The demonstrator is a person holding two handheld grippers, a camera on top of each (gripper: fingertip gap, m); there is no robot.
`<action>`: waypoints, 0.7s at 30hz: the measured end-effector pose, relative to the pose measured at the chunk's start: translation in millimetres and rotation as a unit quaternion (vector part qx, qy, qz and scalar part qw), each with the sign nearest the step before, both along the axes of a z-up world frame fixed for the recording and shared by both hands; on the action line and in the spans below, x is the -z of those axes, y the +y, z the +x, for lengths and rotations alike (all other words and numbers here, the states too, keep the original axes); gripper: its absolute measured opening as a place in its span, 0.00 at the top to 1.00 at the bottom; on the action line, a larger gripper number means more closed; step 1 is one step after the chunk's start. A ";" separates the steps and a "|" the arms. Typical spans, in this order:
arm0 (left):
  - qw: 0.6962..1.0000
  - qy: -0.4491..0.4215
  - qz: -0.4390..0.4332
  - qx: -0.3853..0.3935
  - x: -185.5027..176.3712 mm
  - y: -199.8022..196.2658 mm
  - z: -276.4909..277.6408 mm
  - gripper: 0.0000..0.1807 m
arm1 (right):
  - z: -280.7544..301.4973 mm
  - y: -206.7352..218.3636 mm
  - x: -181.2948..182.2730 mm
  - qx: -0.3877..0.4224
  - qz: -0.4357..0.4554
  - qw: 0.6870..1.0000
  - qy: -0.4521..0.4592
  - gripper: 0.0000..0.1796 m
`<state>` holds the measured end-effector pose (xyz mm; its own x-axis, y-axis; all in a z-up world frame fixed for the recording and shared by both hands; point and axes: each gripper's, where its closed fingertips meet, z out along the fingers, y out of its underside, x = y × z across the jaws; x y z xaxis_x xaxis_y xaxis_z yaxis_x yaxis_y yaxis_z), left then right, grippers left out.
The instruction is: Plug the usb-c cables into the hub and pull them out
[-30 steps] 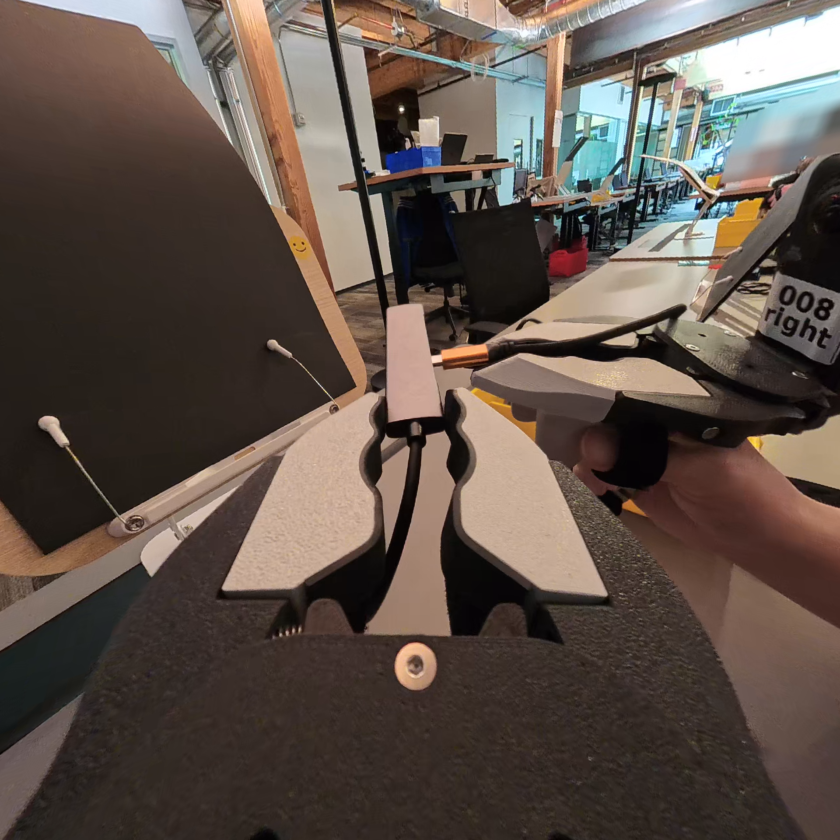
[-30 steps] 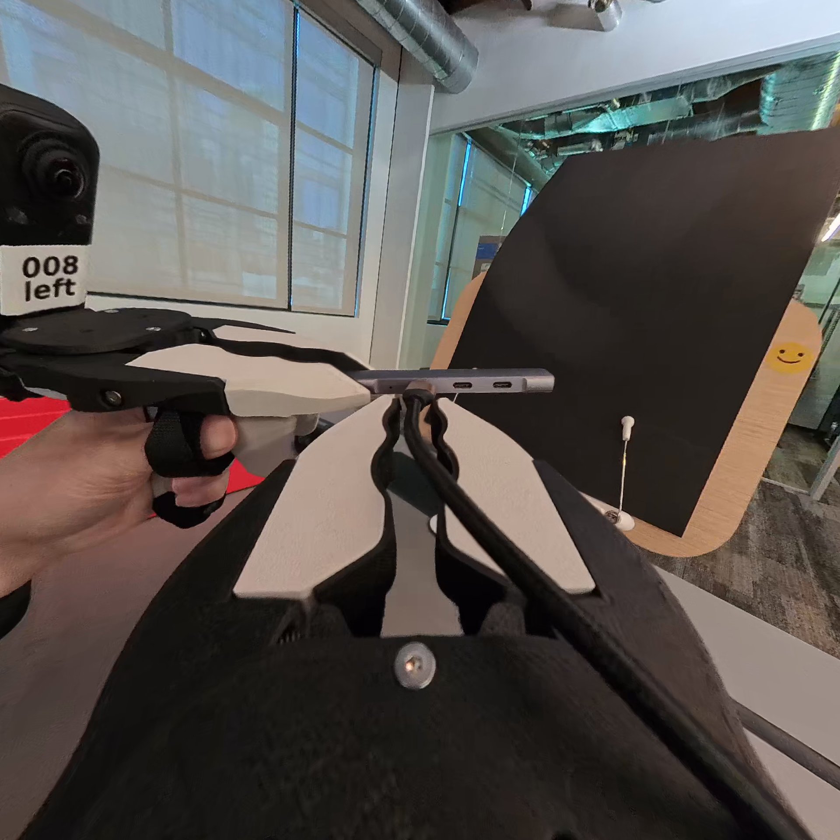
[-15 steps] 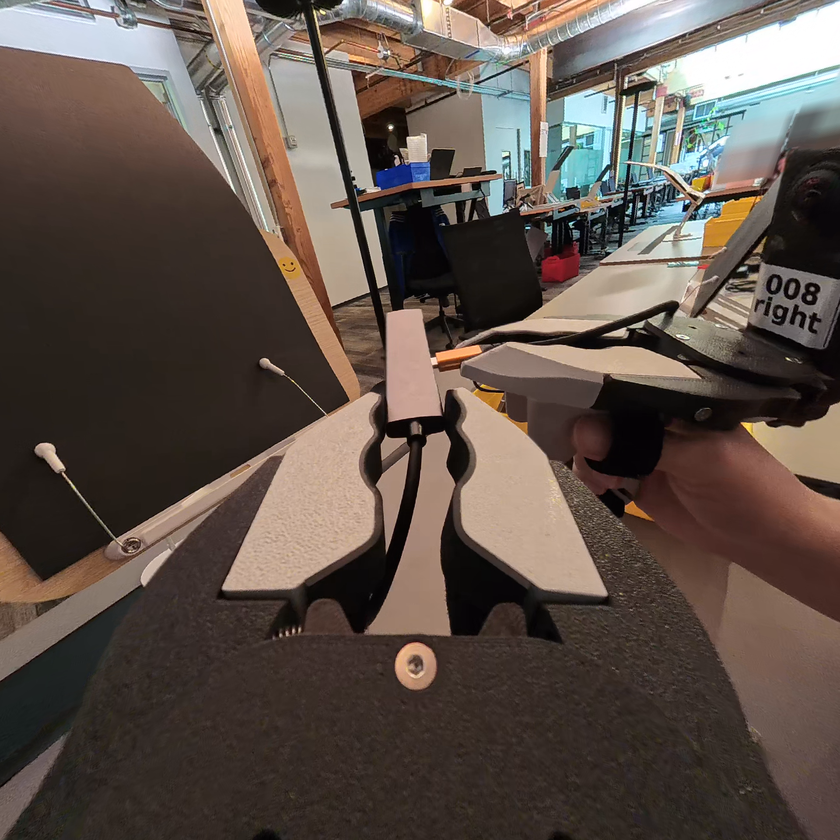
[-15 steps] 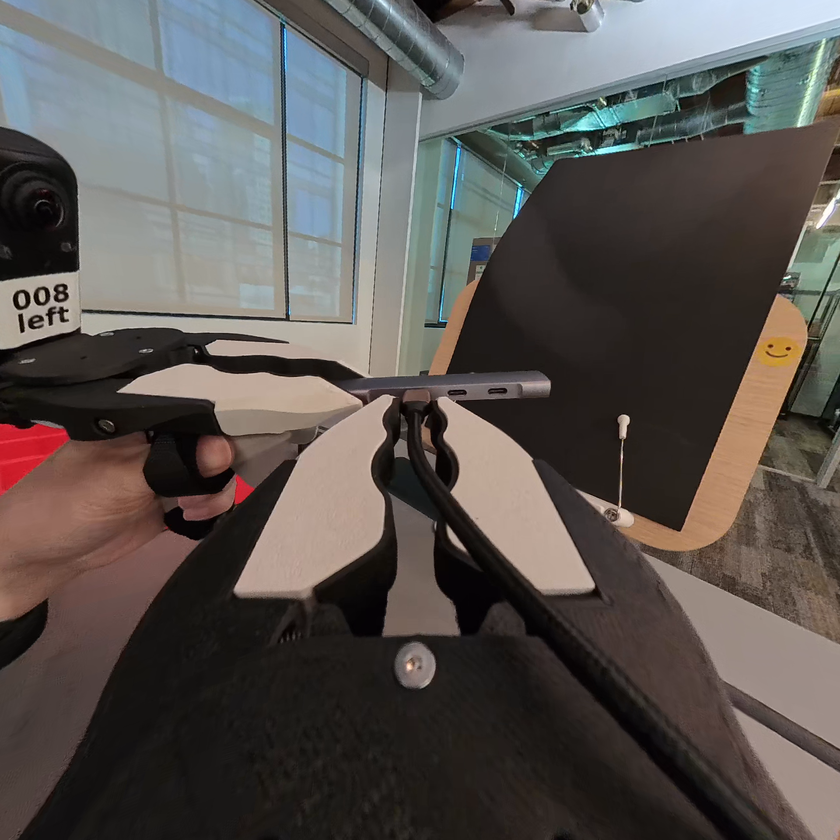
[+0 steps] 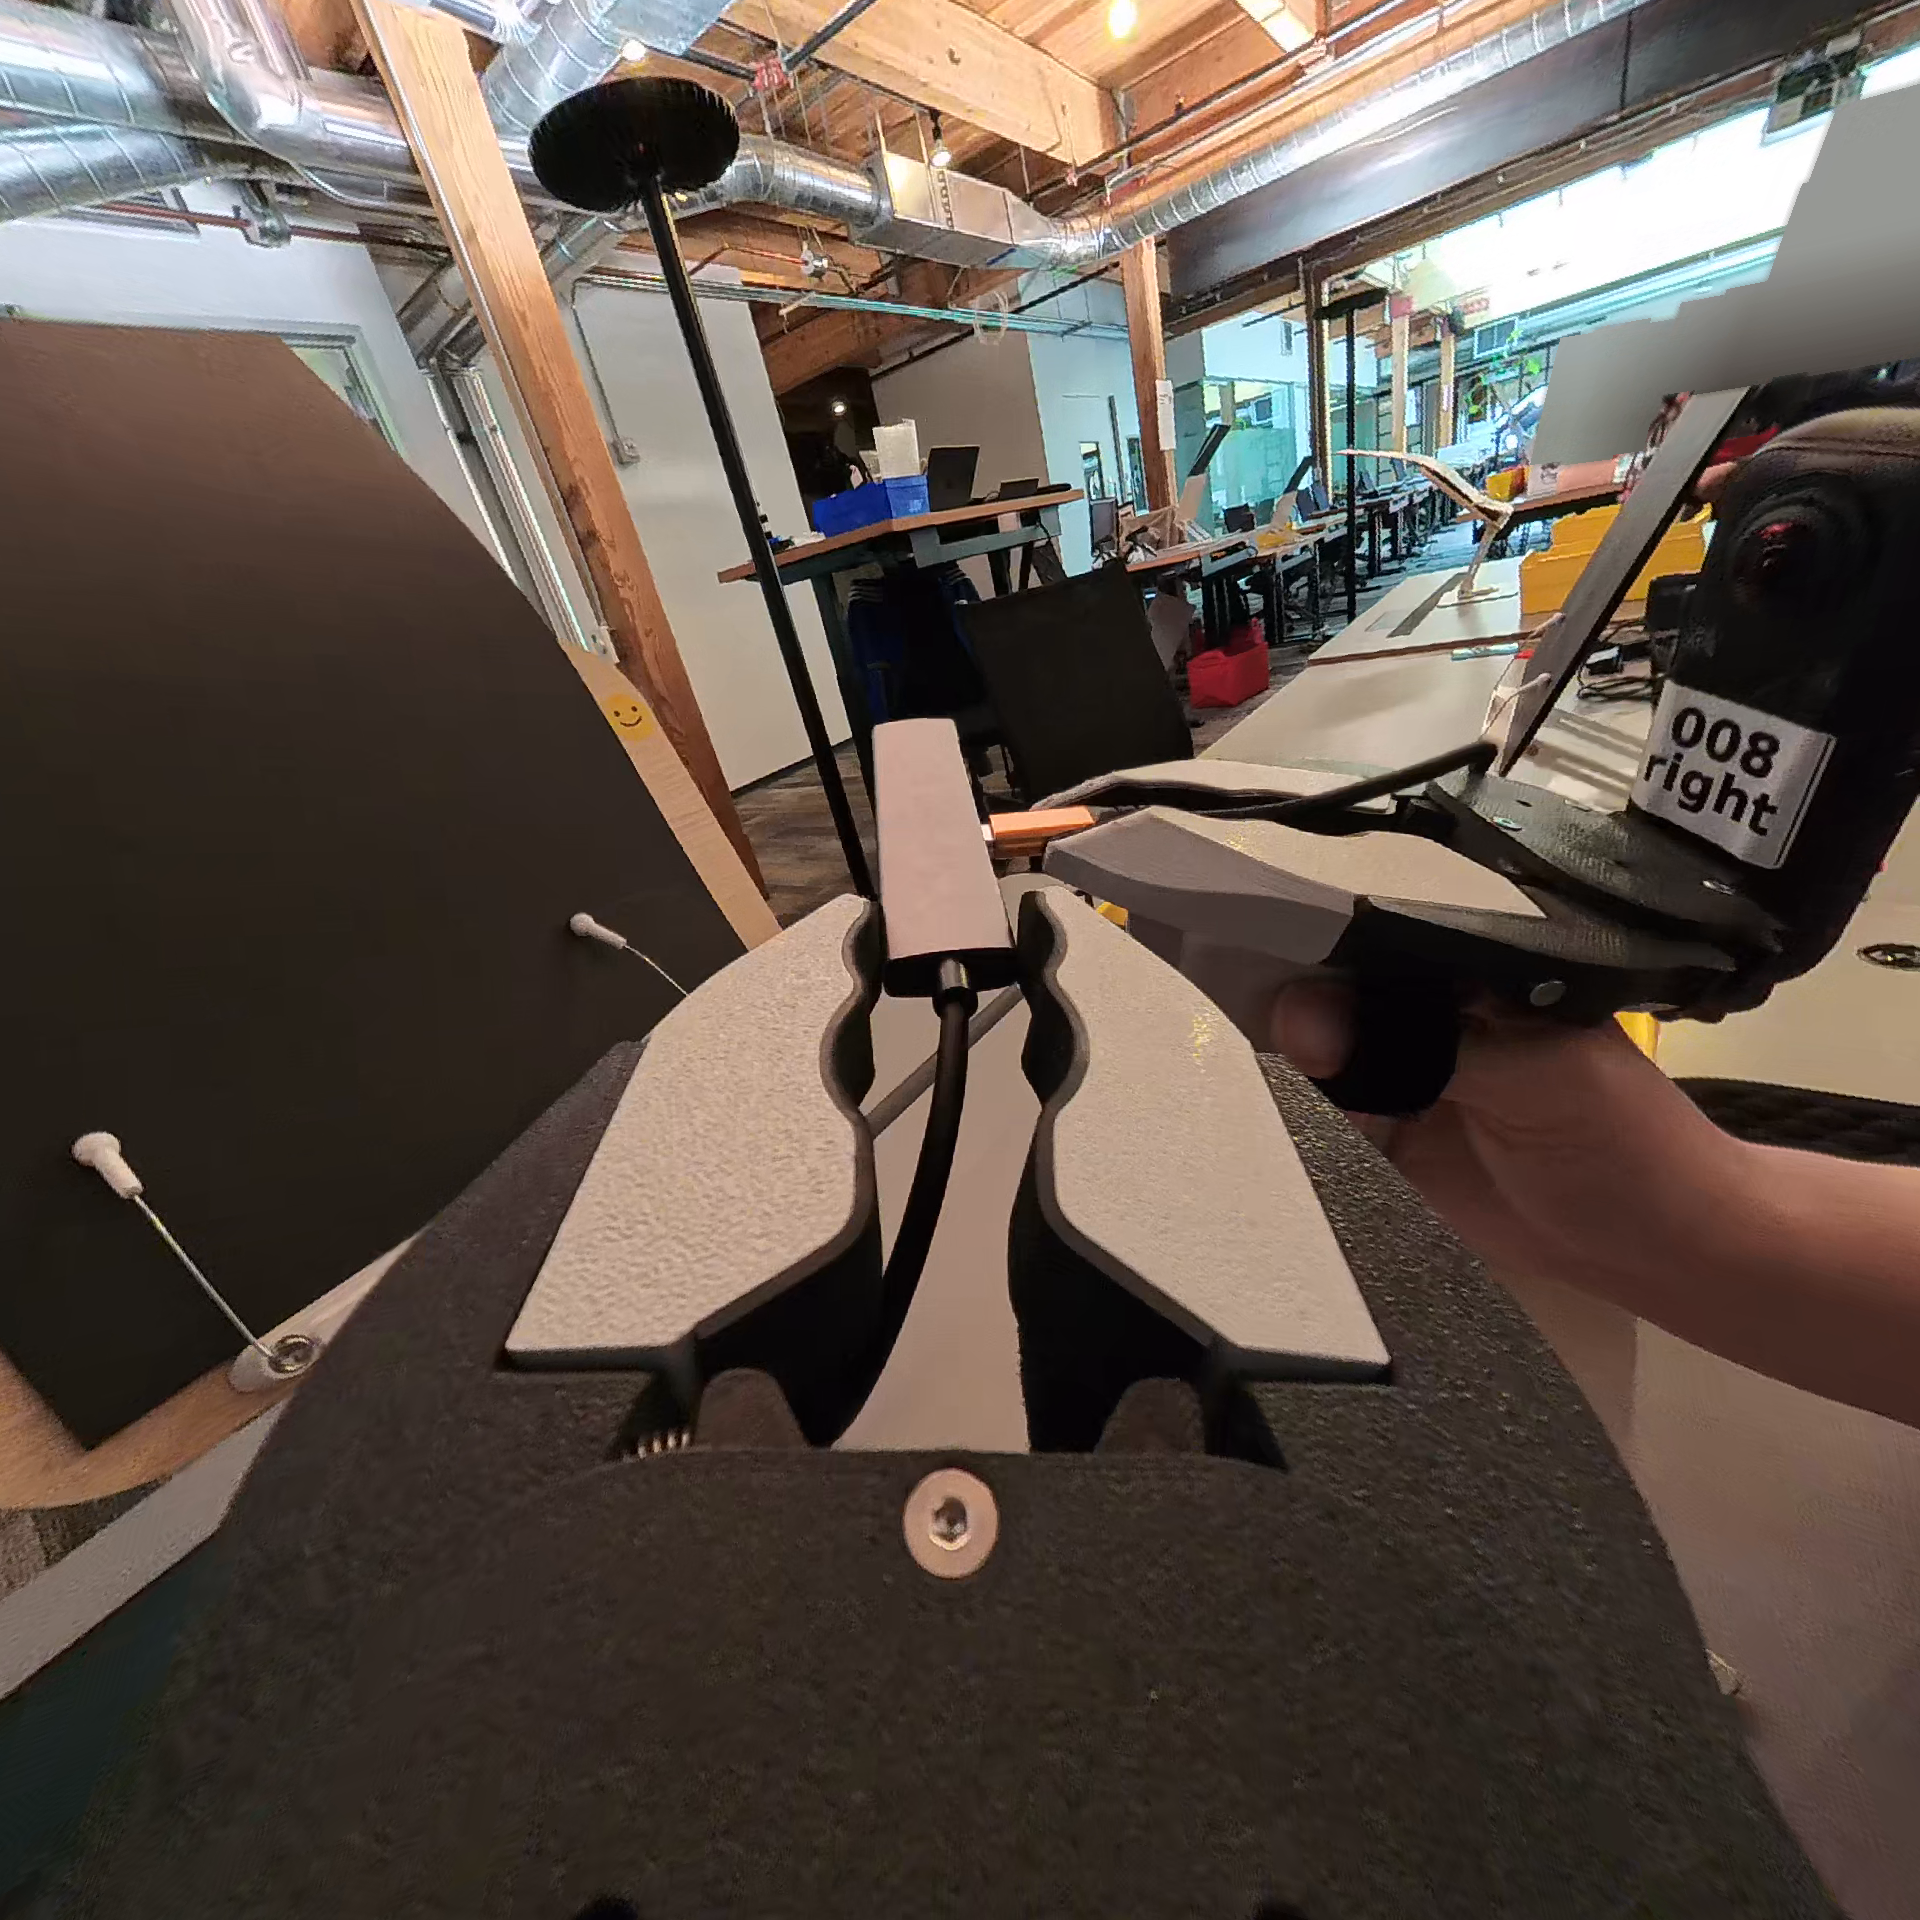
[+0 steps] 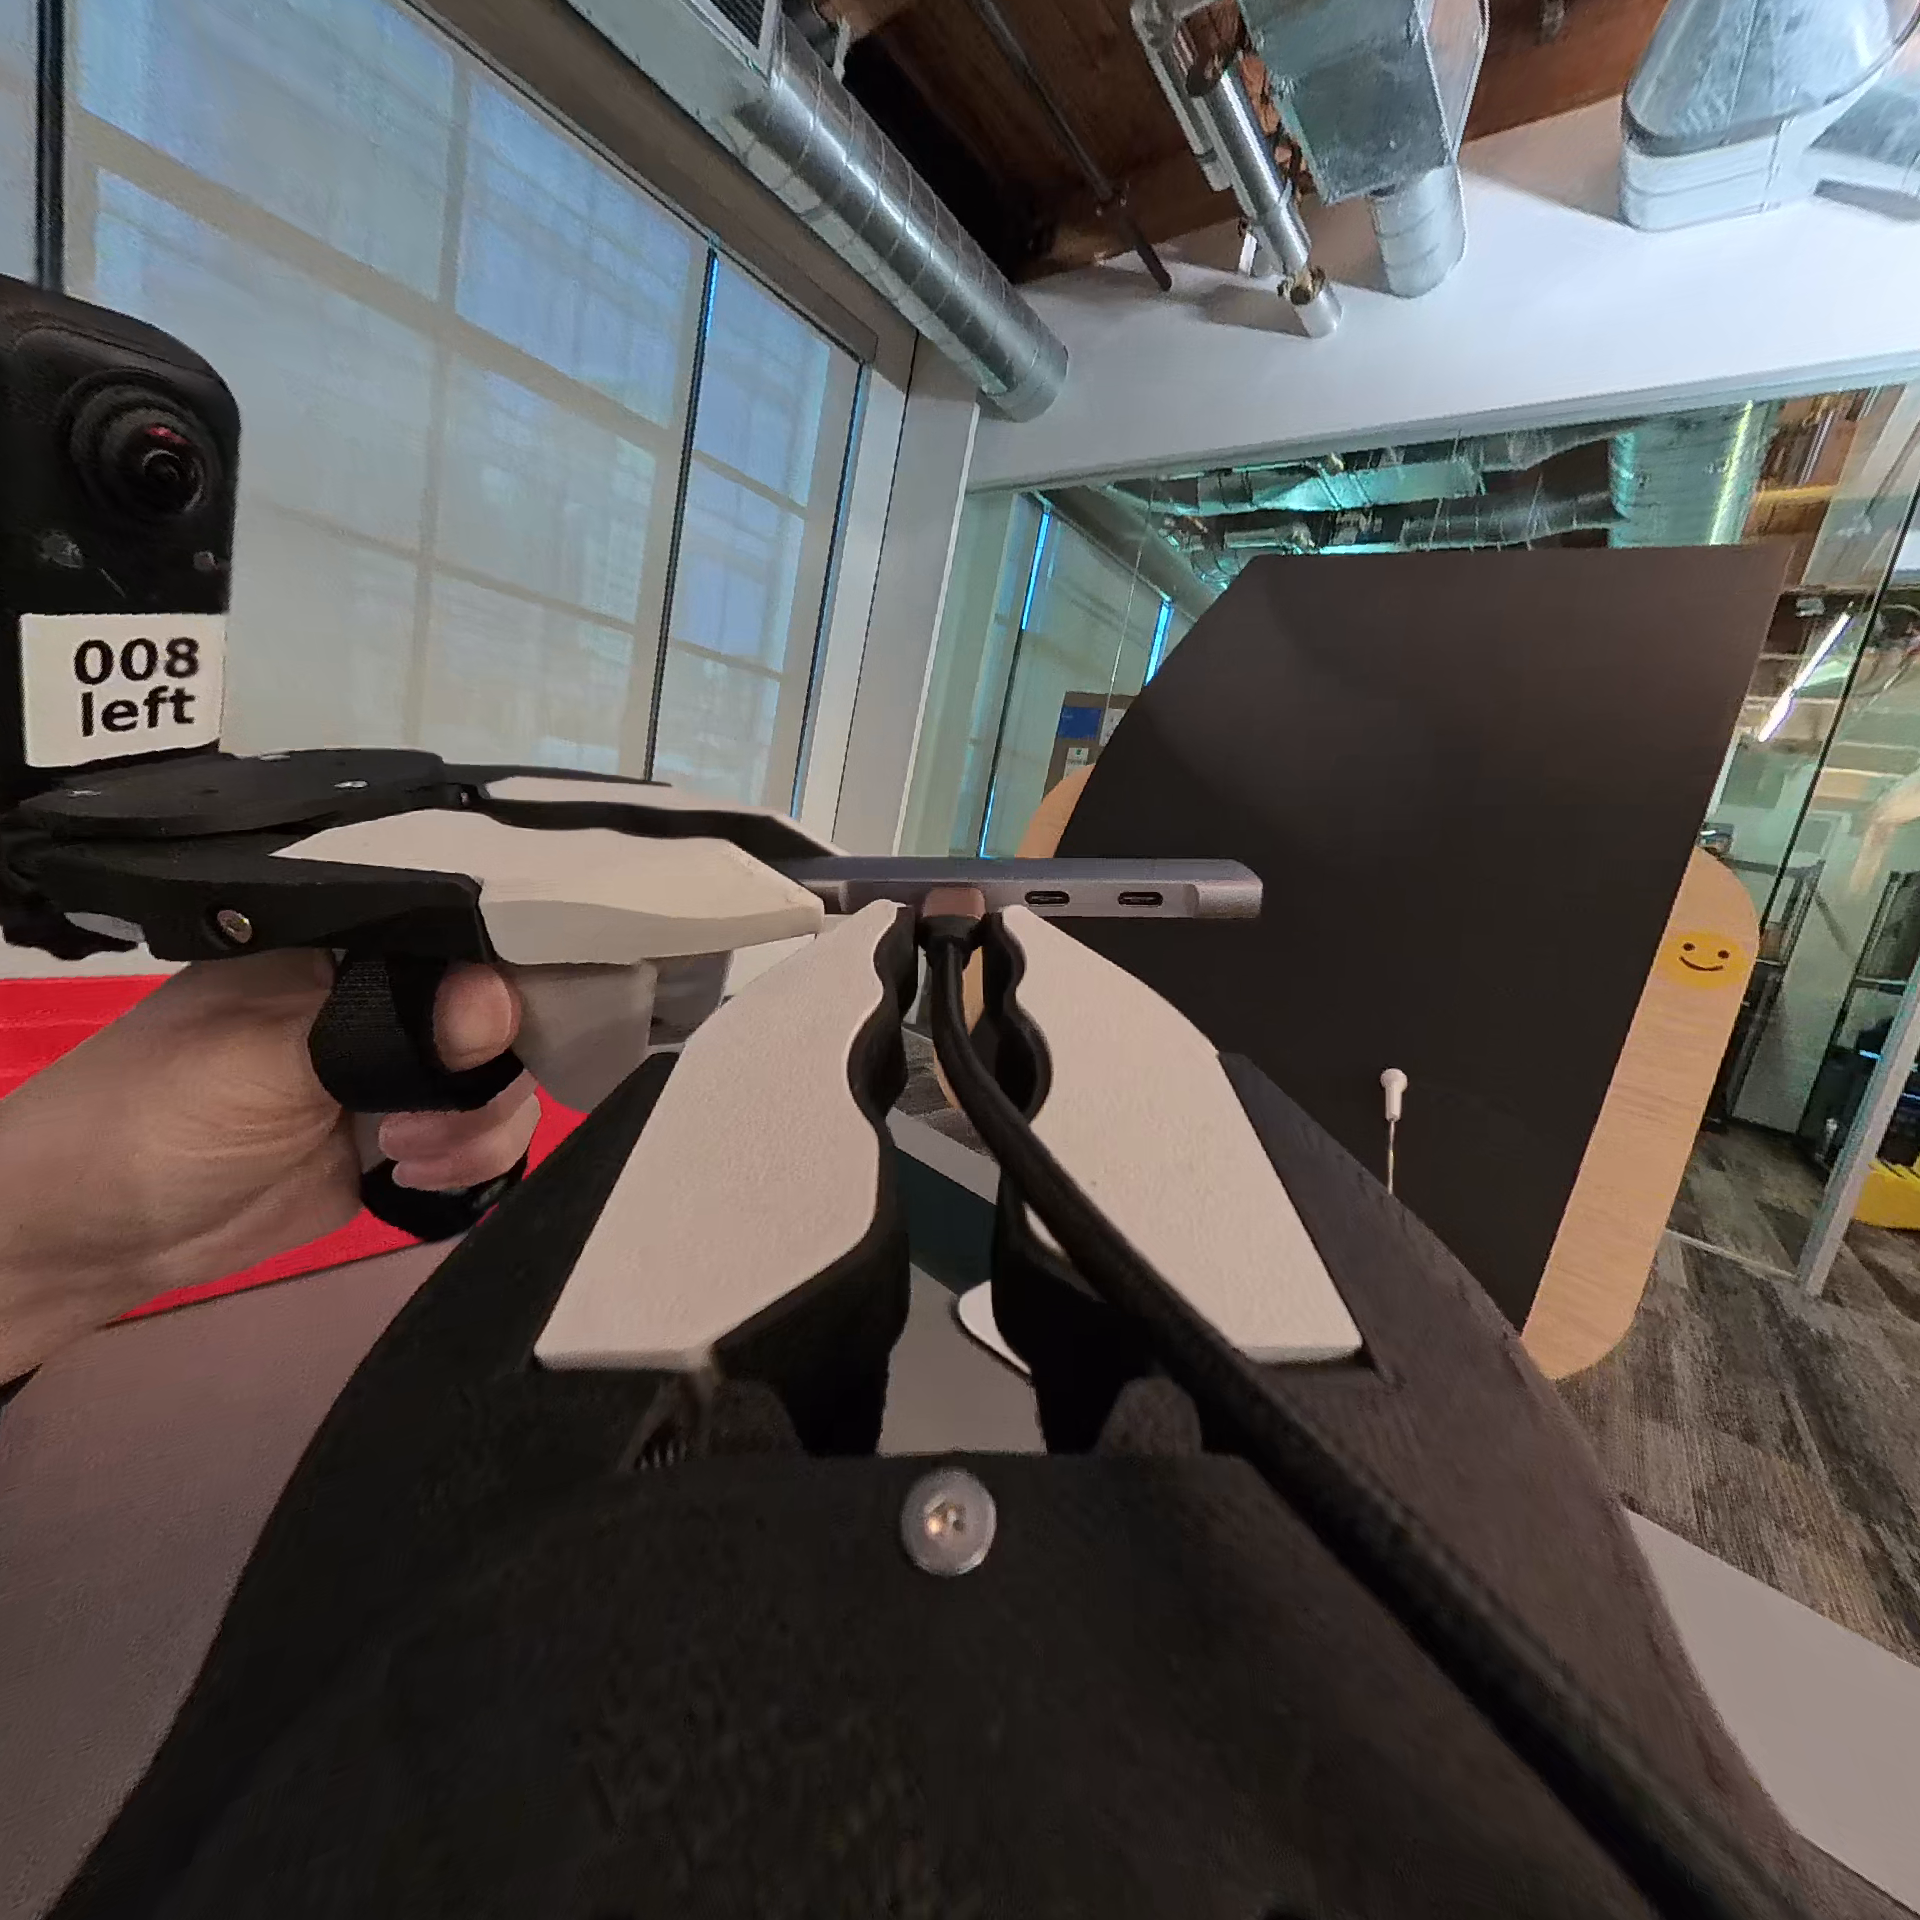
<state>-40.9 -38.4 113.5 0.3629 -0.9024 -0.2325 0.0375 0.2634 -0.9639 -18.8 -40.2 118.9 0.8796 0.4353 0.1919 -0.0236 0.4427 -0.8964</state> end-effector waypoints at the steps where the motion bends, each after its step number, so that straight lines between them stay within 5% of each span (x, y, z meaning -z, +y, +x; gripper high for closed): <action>1: 1.000 0.004 0.006 -0.002 -0.3 -0.6 -0.9 0.86 | -0.9 -0.4 0.3 -0.001 0.002 1.000 -0.003 0.93; 21: 0.999 -0.003 0.043 -0.011 -12.2 -8.3 -5.4 0.86 | -6.0 -5.1 -9.0 -0.053 0.006 0.998 0.016 0.92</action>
<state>-46.2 -46.7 125.7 0.3836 -0.8711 -0.3067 0.0361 0.3460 -0.9375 -24.8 -45.3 127.9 0.8345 0.5238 0.1711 -0.0986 0.4474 -0.8889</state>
